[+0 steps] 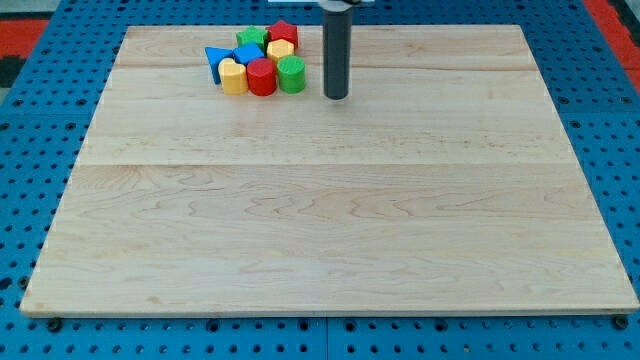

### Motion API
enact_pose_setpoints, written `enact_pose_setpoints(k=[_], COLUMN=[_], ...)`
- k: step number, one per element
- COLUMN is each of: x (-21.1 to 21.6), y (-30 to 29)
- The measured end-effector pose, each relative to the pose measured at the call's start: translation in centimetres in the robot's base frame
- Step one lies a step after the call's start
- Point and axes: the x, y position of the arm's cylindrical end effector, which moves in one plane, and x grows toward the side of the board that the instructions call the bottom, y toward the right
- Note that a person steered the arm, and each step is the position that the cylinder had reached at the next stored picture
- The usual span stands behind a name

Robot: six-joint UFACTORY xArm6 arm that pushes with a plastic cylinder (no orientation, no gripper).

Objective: Adjust the red star at the top right side of green star

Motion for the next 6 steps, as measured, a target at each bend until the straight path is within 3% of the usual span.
enact_pose_setpoints(k=[1, 2, 3, 6], x=[-0.9, -7.1, -11.6, -9.3], y=[-2.7, -1.3, -5.3, -7.0])
